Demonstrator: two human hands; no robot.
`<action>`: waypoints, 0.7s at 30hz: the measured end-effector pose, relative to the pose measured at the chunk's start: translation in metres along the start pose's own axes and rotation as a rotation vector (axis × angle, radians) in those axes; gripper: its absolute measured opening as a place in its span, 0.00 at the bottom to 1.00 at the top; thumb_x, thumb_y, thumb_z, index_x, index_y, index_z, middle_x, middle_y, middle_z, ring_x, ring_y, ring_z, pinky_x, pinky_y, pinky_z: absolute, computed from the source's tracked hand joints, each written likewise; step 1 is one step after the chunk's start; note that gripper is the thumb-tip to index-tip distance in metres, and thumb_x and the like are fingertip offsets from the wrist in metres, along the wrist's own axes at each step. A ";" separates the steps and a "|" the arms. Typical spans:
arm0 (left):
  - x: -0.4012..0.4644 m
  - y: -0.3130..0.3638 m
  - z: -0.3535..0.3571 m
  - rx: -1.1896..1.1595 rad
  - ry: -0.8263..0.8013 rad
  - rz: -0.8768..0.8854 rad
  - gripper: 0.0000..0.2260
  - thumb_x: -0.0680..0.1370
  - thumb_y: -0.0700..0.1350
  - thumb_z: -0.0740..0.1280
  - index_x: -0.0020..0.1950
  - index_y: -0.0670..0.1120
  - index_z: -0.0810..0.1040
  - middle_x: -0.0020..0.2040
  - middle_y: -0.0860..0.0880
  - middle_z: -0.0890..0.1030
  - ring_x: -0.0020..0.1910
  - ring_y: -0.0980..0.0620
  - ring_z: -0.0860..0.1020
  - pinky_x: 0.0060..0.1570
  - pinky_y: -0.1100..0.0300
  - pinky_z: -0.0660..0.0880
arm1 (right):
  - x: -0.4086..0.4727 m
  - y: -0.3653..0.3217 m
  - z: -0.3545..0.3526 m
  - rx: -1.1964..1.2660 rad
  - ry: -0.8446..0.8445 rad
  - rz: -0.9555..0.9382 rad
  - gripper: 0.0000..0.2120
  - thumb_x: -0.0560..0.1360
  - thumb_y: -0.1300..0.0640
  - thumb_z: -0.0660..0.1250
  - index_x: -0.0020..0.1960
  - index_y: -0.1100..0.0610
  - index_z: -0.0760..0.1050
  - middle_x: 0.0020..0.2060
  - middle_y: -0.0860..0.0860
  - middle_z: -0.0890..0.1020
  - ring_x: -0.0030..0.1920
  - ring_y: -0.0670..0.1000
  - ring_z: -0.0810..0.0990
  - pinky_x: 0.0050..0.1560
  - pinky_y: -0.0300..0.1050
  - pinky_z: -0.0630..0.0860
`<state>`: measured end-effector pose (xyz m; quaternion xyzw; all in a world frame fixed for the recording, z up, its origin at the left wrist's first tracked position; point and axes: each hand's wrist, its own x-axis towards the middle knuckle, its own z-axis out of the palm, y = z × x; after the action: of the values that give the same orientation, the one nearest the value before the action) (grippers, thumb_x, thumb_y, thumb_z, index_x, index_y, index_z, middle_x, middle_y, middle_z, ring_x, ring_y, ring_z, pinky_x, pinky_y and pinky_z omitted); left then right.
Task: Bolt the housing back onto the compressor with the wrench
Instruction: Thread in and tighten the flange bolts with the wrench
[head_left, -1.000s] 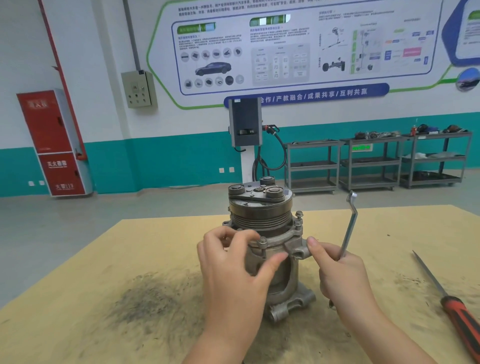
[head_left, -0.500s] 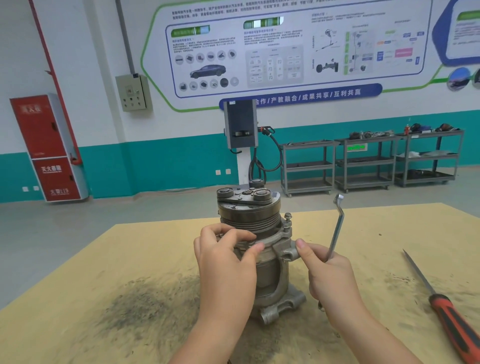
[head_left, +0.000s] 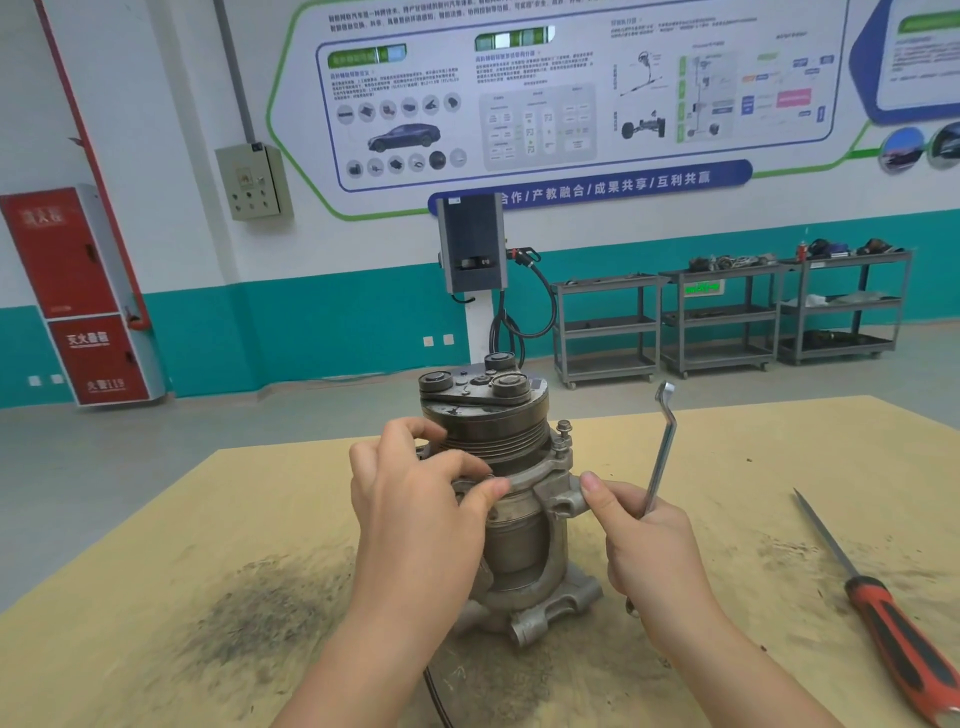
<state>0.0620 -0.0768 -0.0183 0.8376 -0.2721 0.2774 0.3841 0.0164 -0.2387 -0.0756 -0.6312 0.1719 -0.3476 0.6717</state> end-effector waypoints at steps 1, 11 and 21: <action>0.001 0.003 -0.002 -0.028 0.003 0.015 0.03 0.73 0.50 0.75 0.43 0.52 0.85 0.54 0.57 0.68 0.54 0.60 0.57 0.57 0.68 0.56 | 0.000 0.000 0.000 0.006 0.000 0.001 0.10 0.75 0.49 0.69 0.41 0.54 0.84 0.17 0.39 0.70 0.19 0.37 0.70 0.26 0.30 0.61; 0.049 -0.045 -0.029 -0.470 0.113 -0.307 0.06 0.79 0.42 0.69 0.45 0.52 0.82 0.42 0.56 0.83 0.42 0.65 0.80 0.38 0.78 0.71 | -0.002 -0.001 -0.001 0.053 -0.020 -0.017 0.11 0.75 0.51 0.69 0.36 0.52 0.84 0.17 0.40 0.70 0.19 0.37 0.70 0.20 0.26 0.63; 0.058 -0.060 -0.004 -0.446 0.005 -0.305 0.06 0.79 0.41 0.69 0.49 0.49 0.85 0.41 0.53 0.85 0.40 0.63 0.82 0.49 0.64 0.77 | -0.003 -0.001 0.001 0.064 -0.035 -0.036 0.11 0.76 0.51 0.68 0.37 0.44 0.84 0.17 0.39 0.70 0.19 0.37 0.70 0.22 0.26 0.62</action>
<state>0.1416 -0.0543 -0.0068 0.7629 -0.1961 0.1517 0.5972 0.0152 -0.2359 -0.0747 -0.6185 0.1375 -0.3537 0.6881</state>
